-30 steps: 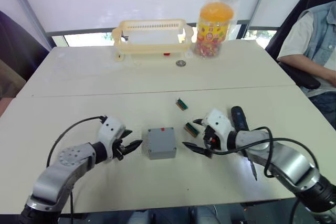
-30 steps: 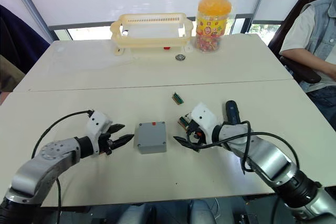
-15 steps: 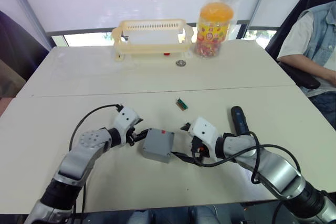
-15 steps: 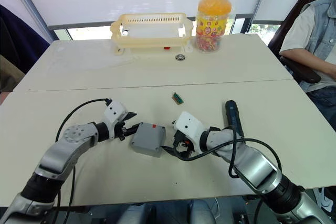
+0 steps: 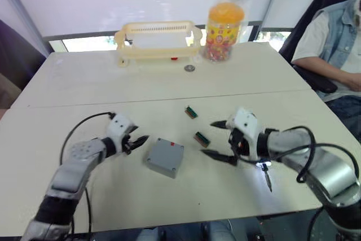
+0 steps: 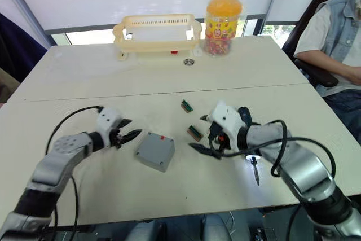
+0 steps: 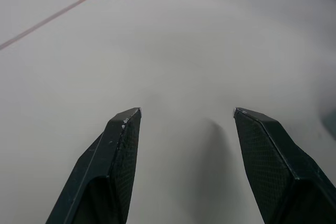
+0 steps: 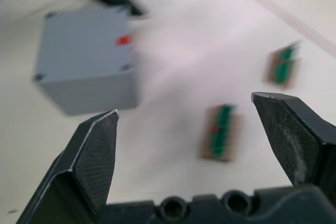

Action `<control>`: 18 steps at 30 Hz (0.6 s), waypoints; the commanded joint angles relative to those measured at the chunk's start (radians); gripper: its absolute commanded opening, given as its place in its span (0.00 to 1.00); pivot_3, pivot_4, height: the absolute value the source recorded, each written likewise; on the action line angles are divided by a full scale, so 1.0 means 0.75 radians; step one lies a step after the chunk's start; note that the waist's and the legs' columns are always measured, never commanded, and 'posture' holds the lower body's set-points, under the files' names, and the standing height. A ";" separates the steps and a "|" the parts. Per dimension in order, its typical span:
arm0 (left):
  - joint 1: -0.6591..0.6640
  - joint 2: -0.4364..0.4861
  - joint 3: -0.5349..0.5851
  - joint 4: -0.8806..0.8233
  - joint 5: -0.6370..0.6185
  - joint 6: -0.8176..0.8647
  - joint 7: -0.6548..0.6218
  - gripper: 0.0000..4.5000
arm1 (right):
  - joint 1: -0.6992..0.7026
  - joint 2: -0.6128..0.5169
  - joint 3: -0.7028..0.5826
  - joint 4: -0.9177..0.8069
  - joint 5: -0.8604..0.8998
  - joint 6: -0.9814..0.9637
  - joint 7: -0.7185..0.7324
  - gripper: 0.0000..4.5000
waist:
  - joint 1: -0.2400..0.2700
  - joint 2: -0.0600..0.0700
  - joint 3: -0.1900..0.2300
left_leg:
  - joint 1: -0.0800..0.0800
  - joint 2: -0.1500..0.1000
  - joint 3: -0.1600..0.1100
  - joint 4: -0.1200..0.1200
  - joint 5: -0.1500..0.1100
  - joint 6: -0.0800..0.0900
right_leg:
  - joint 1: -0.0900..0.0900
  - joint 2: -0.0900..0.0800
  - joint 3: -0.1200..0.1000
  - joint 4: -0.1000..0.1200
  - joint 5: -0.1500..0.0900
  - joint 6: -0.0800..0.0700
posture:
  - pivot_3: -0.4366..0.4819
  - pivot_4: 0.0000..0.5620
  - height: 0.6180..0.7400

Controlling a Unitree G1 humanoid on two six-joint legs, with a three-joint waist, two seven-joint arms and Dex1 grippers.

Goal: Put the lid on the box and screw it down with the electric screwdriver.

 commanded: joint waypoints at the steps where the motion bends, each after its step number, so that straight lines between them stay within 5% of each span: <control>1: 0.185 0.038 0.087 -0.263 -0.099 0.109 -0.018 0.64 | -0.137 0.079 0.067 0.192 -0.105 -0.157 0.012 0.99 | -0.002 0.000 0.000 | 0.001 0.000 0.000 0.000 0.000 0.000 | -0.001 0.000 0.001 0.001 0.000 0.000 | 0.48 0.27 1.00; 8: 0.476 0.033 0.150 -0.577 -0.234 0.261 0.009 0.64 | -0.337 0.271 0.279 0.628 -0.334 -0.484 0.096 0.99 | 0.017 -0.002 -0.002 | 0.000 0.000 0.000 0.000 0.001 -0.002 | -0.001 -0.003 0.001 0.004 0.000 0.000 | 0.48 0.27 1.00; 18: 0.385 -0.048 0.029 -0.546 -0.155 0.277 0.170 0.64 | -0.348 0.383 0.371 0.809 -0.479 -0.666 0.208 0.99 | 0.011 -0.003 -0.002 | 0.001 -0.002 0.000 0.001 0.003 -0.006 | -0.004 -0.002 0.001 0.011 0.000 -0.001 | 0.48 0.27 1.00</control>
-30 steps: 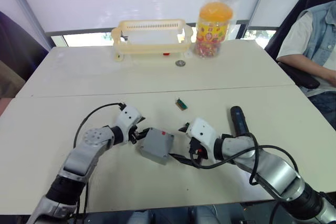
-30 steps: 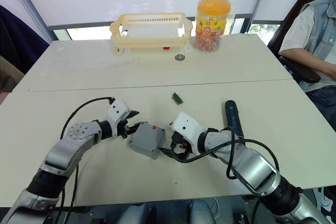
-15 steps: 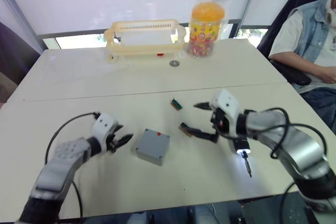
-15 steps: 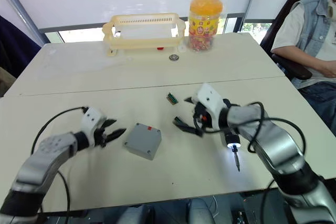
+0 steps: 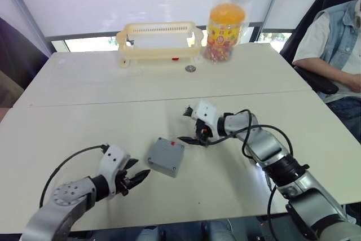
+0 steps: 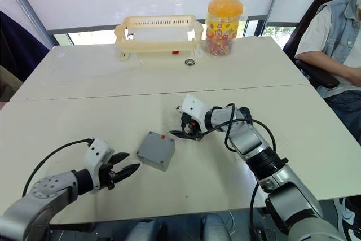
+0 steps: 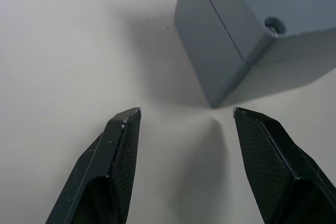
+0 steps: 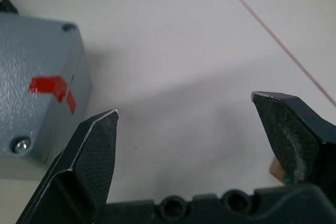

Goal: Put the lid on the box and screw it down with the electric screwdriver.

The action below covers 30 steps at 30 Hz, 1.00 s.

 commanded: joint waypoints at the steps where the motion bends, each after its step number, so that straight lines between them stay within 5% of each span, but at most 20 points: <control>1: -0.069 -0.019 -0.030 0.041 0.057 -0.030 0.058 0.64 | 0.008 0.008 -0.017 -0.061 -0.013 -0.012 0.036 0.99 | 0.000 0.000 0.000 | 0.000 0.000 0.000 0.000 0.000 0.000 | 0.000 0.000 0.000 0.000 0.000 0.000 | 0.48 0.27 1.00; 14: -0.343 -0.032 -0.114 0.297 0.138 -0.131 0.014 0.64 | 0.228 -0.022 -0.106 -0.450 -0.011 0.280 -0.031 0.99 | -0.002 -0.001 -0.001 | 0.000 0.000 -0.001 0.000 0.001 -0.001 | -0.001 0.001 0.000 0.002 0.000 0.000 | 0.48 0.27 1.00; 30: -0.442 -0.050 -0.210 0.326 0.212 -0.177 -0.036 0.64 | 0.275 -0.057 -0.087 -0.551 -0.060 0.438 -0.128 0.99 | -0.001 -0.001 -0.001 | 0.000 -0.001 0.000 0.000 0.001 -0.002 | -0.001 0.001 0.000 0.002 0.000 0.000 | 0.48 0.27 1.00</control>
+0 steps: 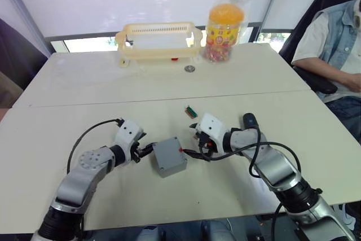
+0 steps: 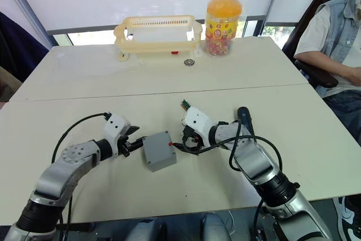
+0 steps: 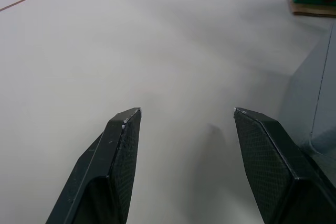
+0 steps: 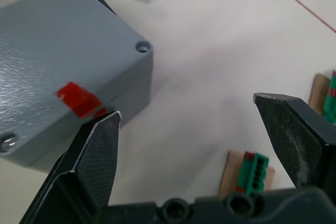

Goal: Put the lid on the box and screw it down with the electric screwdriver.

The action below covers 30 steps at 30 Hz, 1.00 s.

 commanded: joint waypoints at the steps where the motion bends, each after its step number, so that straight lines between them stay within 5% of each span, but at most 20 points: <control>1: 0.013 0.039 -0.016 -0.066 0.026 -0.028 -0.025 0.64 | -0.004 -0.024 -0.017 -0.052 -0.021 -0.009 -0.008 0.99 | 0.000 0.000 0.000 | 0.000 0.000 0.000 0.000 0.000 0.000 | 0.000 0.000 0.000 0.000 0.000 0.000 | 0.48 0.27 1.00; 11: 0.155 0.158 0.192 -0.171 -0.094 0.034 -0.092 0.64 | -0.009 -0.044 -0.067 -0.039 -0.007 -0.032 -0.004 0.99 | -0.002 0.000 0.000 | 0.000 0.001 0.000 0.000 0.000 0.000 | -0.001 0.000 0.000 0.000 0.000 0.000 | 0.48 0.27 1.00; 17: 0.263 0.175 0.178 -0.343 -0.212 0.137 -0.141 0.64 | 0.067 -0.086 -0.092 -0.167 0.032 0.018 0.029 0.99 | 0.003 -0.002 -0.001 | -0.001 0.001 -0.001 0.000 0.000 0.000 | 0.000 -0.001 0.000 0.000 0.000 0.000 | 0.48 0.27 1.00; 30: 0.063 0.030 0.032 -0.091 -0.064 0.009 -0.029 0.64 | 0.118 -0.029 -0.039 -0.298 0.064 0.144 -0.021 0.99 | 0.001 -0.003 -0.002 | 0.003 0.001 0.000 0.000 0.000 0.000 | 0.004 0.001 0.000 0.000 0.000 -0.001 | 0.48 0.27 1.00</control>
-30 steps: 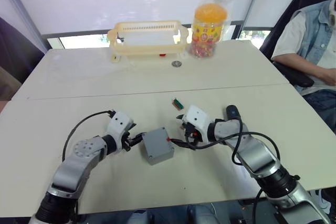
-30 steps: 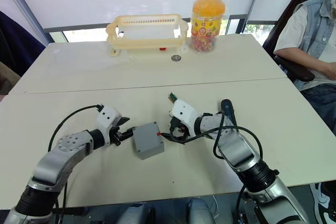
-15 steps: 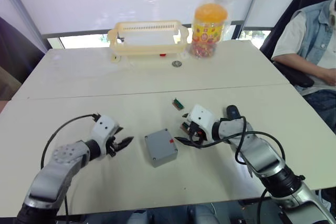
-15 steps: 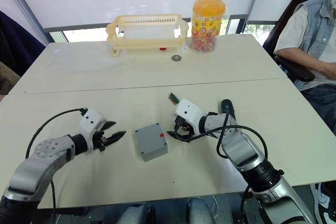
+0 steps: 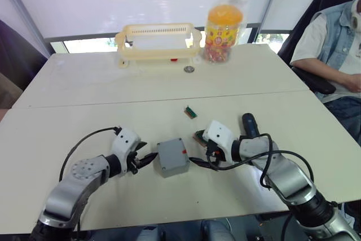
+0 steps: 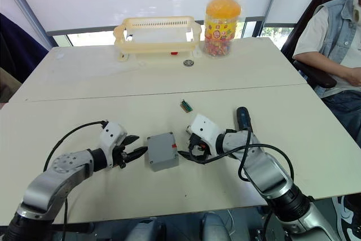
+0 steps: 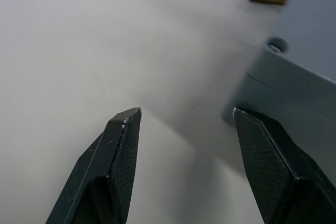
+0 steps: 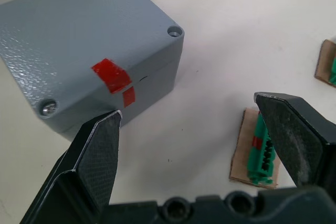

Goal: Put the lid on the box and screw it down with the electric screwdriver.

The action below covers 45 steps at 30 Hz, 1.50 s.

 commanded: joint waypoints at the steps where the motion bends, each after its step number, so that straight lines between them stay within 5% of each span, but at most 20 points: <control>1: -0.037 -0.014 -0.027 0.009 0.024 -0.052 0.000 0.64 | -0.011 0.026 0.014 -0.084 0.013 0.010 -0.023 0.99 | 0.000 0.000 0.000 | 0.000 0.000 0.000 0.000 0.000 0.000 | 0.000 0.000 0.000 0.000 0.000 0.000 | 0.48 0.27 1.00; 11: -0.060 0.061 0.063 -0.006 -0.018 -0.037 -0.065 0.64 | -0.046 -0.050 -0.109 -0.074 0.060 0.057 -0.010 0.99 | 0.000 0.000 0.000 | 0.000 0.000 0.000 0.000 0.000 0.000 | 0.000 0.000 0.000 0.000 0.000 0.000 | 0.48 0.27 1.00; 14: -0.070 0.217 0.150 -0.109 -0.168 0.069 -0.234 0.64 | -0.206 -0.011 -0.321 0.115 0.201 0.103 0.000 0.99 | -0.005 0.000 0.000 | 0.000 0.000 0.000 0.000 0.000 0.000 | 0.000 0.000 0.000 0.000 0.000 0.000 | 0.48 0.27 1.00; 19: -0.220 0.433 0.296 -0.131 -0.387 0.230 -0.392 0.64 | -0.453 0.161 -0.444 0.529 0.279 0.040 -0.072 0.99 | -0.008 -0.001 0.000 | 0.001 0.001 -0.001 -0.001 0.000 0.000 | 0.000 0.002 -0.001 0.001 0.000 -0.002 | 0.48 0.27 1.00; 25: -0.389 0.433 0.377 -0.046 -0.467 0.307 -0.316 0.64 | -0.605 0.330 -0.392 1.038 0.199 -0.258 -0.104 0.99 | -0.012 -0.001 0.000 | 0.005 0.000 0.000 -0.002 0.000 0.000 | 0.003 0.001 -0.001 0.000 0.000 -0.002 | 0.48 0.27 1.00; 37: -0.246 0.425 0.435 -0.127 -0.538 0.367 -0.227 0.64 | -0.783 0.495 -0.337 1.631 0.045 -0.706 -0.159 0.99 | -0.046 -0.001 0.000 | 0.004 0.001 -0.001 -0.004 0.001 -0.001 | 0.000 0.001 0.001 0.000 0.000 -0.002 | 0.48 0.27 1.00; 41: -0.222 0.412 0.424 -0.130 -0.545 0.354 -0.201 0.64 | -0.815 0.508 -0.327 1.727 0.003 -0.782 -0.170 0.60 | -0.045 -0.001 0.000 | 0.004 0.001 -0.001 -0.004 0.001 -0.002 | -0.001 0.001 0.001 0.001 0.000 -0.002 | 0.48 0.27 1.00; 45: -0.209 0.396 0.403 -0.116 -0.532 0.332 -0.183 0.64 | -0.842 0.527 -0.339 1.795 -0.008 -0.818 -0.175 0.60 | -0.046 -0.001 0.000 | 0.004 0.001 -0.002 -0.004 0.001 -0.002 | -0.001 0.001 0.002 0.001 0.000 -0.002 | 0.48 0.27 1.00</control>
